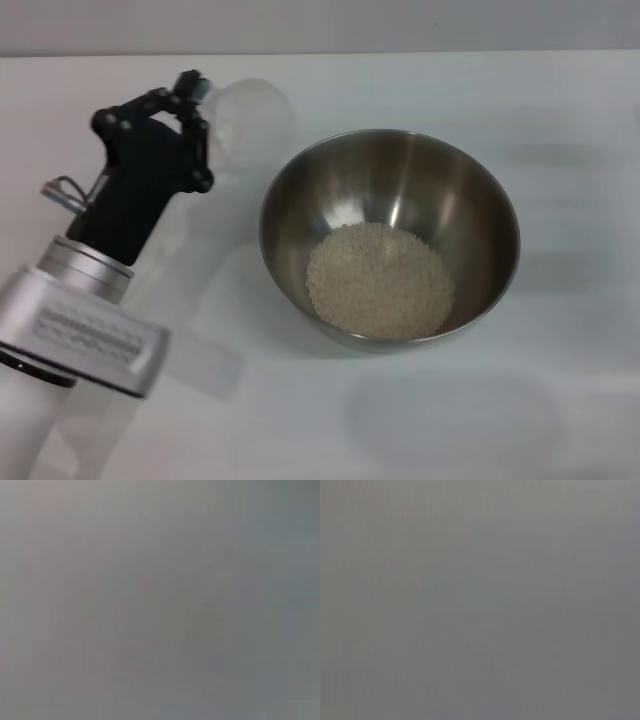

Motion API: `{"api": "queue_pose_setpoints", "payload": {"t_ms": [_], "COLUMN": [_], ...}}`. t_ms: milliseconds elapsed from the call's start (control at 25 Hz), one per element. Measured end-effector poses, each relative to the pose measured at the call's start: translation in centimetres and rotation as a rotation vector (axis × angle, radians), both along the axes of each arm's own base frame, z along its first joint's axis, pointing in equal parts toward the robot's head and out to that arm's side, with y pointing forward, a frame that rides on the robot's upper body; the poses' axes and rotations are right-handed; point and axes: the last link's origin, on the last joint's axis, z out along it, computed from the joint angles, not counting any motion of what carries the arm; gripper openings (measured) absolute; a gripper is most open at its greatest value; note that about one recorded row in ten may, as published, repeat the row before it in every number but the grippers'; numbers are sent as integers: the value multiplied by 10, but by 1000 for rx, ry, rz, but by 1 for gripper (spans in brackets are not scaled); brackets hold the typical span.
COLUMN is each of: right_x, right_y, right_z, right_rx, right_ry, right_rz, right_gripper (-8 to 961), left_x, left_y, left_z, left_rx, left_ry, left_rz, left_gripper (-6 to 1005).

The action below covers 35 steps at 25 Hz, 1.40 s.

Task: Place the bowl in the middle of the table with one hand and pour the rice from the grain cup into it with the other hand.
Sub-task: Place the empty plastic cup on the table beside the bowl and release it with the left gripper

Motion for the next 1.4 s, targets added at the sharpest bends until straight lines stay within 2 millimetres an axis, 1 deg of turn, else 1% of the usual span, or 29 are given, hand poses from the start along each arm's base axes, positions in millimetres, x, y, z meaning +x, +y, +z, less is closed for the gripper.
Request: {"api": "queue_pose_setpoints", "payload": {"t_ms": [400, 560, 800, 1000, 1120, 1240, 1360, 1400], "right_x": [-2, -2, -4, -5, -5, -5, -5, -5], "right_y": [1, 1, 2, 3, 4, 3, 3, 2], "right_z": [0, 0, 0, 0, -1, -1, -1, -1], "right_rx": [-4, -3, -3, -6, -8, -8, -8, -8], "right_ry": [12, 13, 13, 10, 9, 8, 7, 7], "right_rz": [11, 14, 18, 22, 25, 25, 25, 25], "right_gripper": [723, 723, 723, 723, 723, 723, 723, 723], "left_x": [-46, -62, -73, -74, -75, -79, -82, -83], "left_y": [16, 22, 24, 24, 24, 23, 22, 22], "left_z": [1, 0, -4, -9, -9, -7, -6, -6], "left_rx": [-179, -201, -225, -248, -258, -278, -288, -290], "left_ry": [-409, -503, -514, -511, -535, -616, -655, -666], "left_rz": [376, 497, 576, 601, 608, 627, 636, 638], "left_gripper": [30, 35, 42, 48, 52, 55, 59, 84]}}
